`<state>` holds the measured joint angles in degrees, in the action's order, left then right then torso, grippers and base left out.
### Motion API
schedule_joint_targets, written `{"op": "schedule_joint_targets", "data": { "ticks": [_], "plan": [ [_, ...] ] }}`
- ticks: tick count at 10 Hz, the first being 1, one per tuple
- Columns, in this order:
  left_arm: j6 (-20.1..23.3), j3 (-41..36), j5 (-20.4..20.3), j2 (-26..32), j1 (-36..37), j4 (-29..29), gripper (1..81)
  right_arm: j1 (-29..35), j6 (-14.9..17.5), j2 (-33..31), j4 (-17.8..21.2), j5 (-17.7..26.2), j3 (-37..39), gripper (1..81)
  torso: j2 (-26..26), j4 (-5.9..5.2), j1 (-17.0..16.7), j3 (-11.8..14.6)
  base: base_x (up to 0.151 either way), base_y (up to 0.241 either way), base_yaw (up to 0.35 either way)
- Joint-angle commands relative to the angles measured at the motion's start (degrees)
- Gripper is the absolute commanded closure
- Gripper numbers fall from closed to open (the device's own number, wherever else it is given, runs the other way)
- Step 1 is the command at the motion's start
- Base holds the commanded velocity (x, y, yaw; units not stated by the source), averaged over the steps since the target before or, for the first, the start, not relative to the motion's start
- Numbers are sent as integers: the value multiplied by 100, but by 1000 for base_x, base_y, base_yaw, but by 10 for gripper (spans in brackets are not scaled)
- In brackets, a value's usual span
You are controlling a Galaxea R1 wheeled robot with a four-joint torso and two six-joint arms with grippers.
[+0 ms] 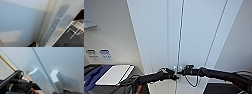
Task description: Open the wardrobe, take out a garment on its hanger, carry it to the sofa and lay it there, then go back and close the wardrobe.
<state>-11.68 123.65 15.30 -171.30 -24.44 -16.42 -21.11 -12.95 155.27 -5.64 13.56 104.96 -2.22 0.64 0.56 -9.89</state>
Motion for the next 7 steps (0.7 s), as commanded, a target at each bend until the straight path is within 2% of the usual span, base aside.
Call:
{"op": "schedule_joint_targets", "data": {
  "ticks": [1,3,5,7],
  "plan": [
    [34,256,17,-396,1068,-160,10,875,-15,244,107,-64,-311,10,0,0,0,0,0,0,0],
    [34,292,8,-606,1112,-151,10,797,-24,287,125,-186,-319,10,0,0,-2,2,0,0,0],
    [34,14,8,-801,1068,-125,10,674,-24,305,125,-230,-572,10,0,0,-2,2,0,0,0],
    [16,-1187,-9,-512,823,-125,10,454,-33,314,125,-318,-933,10,-2,0,-5,2,0,0,0]
  ]
}}
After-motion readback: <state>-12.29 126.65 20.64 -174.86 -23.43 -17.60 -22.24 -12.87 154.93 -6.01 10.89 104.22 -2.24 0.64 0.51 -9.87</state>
